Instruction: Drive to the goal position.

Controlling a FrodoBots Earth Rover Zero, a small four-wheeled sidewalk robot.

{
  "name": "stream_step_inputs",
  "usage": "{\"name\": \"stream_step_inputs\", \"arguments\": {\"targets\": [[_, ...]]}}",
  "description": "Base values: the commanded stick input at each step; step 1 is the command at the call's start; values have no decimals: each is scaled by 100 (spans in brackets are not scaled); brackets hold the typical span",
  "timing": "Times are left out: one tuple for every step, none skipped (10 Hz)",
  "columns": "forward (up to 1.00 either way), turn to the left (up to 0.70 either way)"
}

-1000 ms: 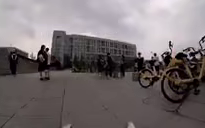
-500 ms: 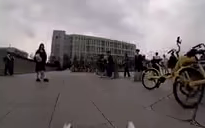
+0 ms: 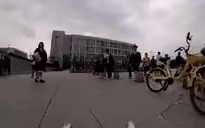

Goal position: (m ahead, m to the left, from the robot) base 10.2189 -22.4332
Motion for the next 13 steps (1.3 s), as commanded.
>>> {"name": "stream_step_inputs", "arguments": {"targets": [[70,0],[70,0],[70,0],[70,0],[70,0],[70,0],[70,0],[70,-13],[70,-14],[70,-14],[70,-14],[70,-14],[44,-39]]}}
